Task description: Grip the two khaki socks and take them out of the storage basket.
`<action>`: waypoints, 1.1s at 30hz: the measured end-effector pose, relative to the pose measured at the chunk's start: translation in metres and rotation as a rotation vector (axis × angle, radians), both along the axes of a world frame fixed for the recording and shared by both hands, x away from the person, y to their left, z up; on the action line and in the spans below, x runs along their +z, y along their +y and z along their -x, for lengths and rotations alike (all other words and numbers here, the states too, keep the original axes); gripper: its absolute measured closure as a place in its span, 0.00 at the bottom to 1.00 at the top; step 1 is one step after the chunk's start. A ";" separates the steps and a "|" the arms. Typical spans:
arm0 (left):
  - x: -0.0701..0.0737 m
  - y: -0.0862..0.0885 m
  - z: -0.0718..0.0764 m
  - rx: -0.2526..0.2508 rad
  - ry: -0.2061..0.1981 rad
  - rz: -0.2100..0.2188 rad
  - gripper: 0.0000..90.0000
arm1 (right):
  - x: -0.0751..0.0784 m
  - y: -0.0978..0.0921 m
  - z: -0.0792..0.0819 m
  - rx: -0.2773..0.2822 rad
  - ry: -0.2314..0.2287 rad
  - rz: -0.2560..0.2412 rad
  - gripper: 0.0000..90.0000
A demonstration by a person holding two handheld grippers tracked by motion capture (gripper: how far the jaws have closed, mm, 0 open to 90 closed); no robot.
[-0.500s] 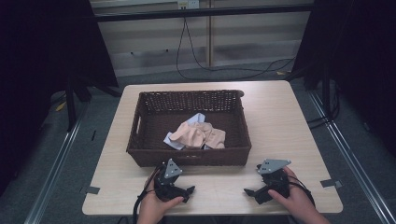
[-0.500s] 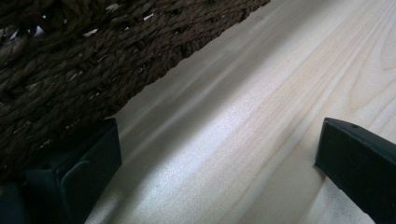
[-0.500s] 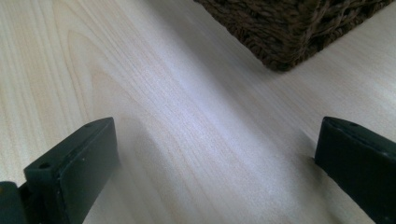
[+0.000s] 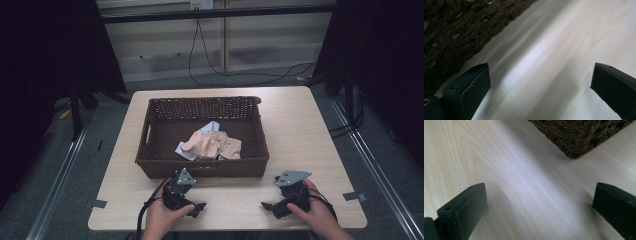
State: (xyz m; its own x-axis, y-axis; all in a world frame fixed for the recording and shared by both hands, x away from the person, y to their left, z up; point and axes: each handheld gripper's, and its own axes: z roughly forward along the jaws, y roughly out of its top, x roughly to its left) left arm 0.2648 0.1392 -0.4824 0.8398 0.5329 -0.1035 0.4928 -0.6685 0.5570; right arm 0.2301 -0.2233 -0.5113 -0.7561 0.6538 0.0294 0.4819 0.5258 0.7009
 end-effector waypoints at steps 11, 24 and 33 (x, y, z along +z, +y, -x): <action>0.034 -0.006 -0.015 -0.114 0.140 -0.104 0.04 | 0.000 0.000 0.000 0.000 0.000 0.000 0.00; 0.074 -0.011 -0.029 -0.149 0.184 -0.141 0.04 | 0.000 0.000 0.000 0.001 -0.001 0.000 0.00; 0.089 -0.013 -0.036 -0.176 0.216 -0.151 0.05 | 0.000 0.000 0.000 0.000 -0.001 0.000 0.00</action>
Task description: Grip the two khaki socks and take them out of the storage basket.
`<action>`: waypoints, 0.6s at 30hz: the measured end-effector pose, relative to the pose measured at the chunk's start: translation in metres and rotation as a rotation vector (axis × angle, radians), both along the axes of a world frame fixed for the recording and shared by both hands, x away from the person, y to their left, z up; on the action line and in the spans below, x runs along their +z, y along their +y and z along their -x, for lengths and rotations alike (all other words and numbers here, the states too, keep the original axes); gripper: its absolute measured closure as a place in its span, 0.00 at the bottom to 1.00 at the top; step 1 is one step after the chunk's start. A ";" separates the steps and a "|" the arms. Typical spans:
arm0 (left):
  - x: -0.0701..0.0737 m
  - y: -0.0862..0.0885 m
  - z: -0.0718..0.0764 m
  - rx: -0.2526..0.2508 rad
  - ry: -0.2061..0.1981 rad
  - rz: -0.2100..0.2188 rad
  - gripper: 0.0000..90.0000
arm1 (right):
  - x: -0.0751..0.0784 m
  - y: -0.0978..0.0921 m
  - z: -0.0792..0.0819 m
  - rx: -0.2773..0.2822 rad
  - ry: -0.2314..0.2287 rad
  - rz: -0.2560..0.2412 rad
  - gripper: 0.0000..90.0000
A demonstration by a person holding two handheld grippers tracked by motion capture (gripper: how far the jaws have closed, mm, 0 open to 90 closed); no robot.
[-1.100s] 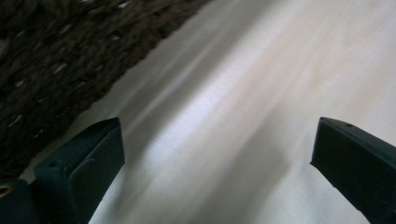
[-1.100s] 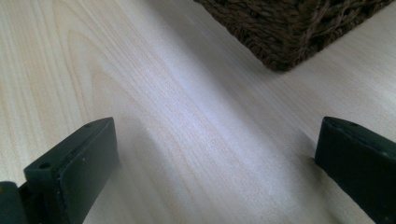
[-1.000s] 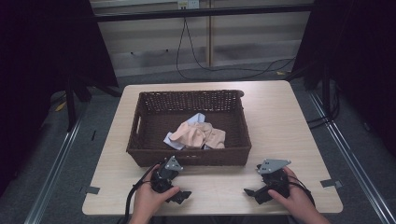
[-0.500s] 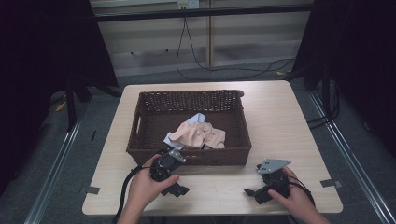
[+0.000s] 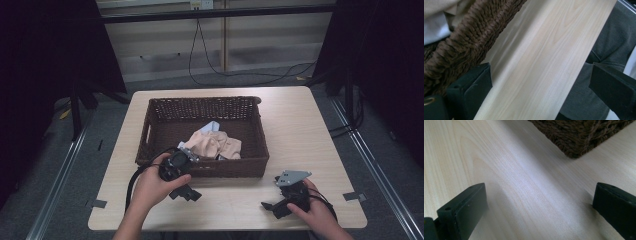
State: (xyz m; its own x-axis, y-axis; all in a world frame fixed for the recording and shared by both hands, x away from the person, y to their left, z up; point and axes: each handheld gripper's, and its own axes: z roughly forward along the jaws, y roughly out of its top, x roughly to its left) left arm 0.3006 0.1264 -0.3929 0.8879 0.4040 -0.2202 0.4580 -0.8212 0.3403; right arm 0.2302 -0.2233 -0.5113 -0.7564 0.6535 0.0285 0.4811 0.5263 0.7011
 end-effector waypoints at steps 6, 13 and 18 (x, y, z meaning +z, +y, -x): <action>0.015 -0.002 -0.004 -0.006 0.005 0.000 0.06 | 0.000 0.000 0.000 -0.001 0.001 0.000 0.00; 0.041 -0.007 -0.016 -0.010 0.017 0.012 0.06 | 0.000 0.000 0.000 -0.001 0.001 0.000 0.00; 0.050 -0.010 -0.024 -0.001 0.021 0.008 0.06 | 0.000 0.000 0.000 -0.003 0.001 -0.002 0.00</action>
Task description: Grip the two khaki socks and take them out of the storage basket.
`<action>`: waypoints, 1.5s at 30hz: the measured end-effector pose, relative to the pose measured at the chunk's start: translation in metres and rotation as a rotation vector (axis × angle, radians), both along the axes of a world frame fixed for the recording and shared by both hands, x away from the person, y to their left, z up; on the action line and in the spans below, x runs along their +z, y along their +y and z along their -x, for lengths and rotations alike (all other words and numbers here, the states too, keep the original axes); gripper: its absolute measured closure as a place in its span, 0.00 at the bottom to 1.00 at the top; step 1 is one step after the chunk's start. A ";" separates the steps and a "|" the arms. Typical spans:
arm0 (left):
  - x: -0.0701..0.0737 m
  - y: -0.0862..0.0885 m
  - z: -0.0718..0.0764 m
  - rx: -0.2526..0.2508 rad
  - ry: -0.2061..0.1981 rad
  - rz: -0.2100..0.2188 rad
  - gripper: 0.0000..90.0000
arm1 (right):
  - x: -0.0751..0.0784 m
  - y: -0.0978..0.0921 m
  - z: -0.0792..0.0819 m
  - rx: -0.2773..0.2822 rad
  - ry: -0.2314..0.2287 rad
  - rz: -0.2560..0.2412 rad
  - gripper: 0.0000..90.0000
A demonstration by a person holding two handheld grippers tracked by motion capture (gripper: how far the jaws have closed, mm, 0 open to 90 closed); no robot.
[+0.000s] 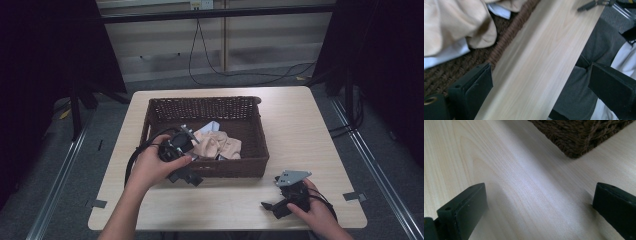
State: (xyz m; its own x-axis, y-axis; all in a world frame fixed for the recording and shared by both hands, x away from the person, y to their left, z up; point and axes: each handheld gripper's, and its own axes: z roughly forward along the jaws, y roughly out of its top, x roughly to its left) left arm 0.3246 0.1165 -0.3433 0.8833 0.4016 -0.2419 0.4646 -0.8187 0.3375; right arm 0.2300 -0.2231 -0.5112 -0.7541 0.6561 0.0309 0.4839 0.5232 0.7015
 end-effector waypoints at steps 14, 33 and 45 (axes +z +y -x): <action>-0.005 -0.004 -0.046 0.120 -0.017 0.019 0.04 | 0.000 0.000 0.000 0.003 -0.004 0.000 0.00; -0.055 -0.009 -0.092 0.376 -0.031 -0.040 0.13 | 0.000 0.000 0.000 0.002 -0.003 0.000 0.00; -0.076 -0.009 -0.110 0.395 -0.011 -0.122 0.38 | 0.000 0.000 0.000 0.002 -0.002 0.000 0.00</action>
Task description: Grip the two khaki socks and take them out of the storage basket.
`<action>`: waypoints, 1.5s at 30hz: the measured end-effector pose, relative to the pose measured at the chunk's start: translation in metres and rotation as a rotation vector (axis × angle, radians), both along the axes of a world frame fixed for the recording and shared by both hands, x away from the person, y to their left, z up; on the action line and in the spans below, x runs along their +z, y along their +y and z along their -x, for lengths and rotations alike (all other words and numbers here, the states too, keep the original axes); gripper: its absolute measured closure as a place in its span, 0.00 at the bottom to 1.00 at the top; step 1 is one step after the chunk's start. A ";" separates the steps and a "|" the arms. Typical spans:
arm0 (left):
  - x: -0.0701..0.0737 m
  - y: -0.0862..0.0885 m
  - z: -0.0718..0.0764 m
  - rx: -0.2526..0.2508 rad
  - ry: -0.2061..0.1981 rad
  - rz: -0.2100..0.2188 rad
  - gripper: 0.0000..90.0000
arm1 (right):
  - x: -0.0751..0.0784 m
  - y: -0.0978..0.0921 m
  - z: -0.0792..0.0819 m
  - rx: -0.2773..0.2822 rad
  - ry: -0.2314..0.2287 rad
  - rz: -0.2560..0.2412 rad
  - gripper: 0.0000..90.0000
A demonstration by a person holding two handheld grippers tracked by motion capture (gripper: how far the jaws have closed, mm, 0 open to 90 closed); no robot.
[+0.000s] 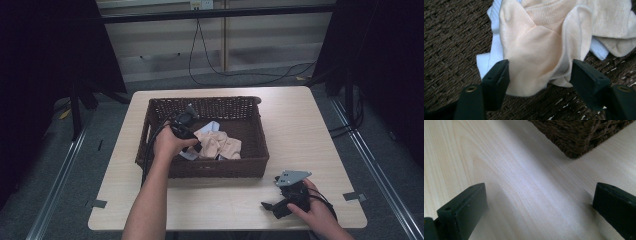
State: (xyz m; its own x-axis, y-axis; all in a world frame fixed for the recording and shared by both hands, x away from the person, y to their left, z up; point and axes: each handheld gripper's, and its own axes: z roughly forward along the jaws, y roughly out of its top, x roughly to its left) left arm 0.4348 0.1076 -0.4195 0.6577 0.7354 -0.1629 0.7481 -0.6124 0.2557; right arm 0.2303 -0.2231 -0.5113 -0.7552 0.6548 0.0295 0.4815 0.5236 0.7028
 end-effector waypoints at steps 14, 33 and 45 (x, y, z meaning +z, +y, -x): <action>0.004 0.004 0.001 -0.081 0.069 -0.055 0.96 | 0.000 0.000 0.000 -0.001 0.001 0.000 0.00; 0.089 0.023 0.001 -0.042 0.074 0.011 0.97 | 0.000 0.000 0.000 0.004 0.005 0.003 0.00; 0.118 0.020 0.004 -0.058 0.073 0.037 0.97 | 0.000 0.000 0.000 0.004 0.005 0.003 0.00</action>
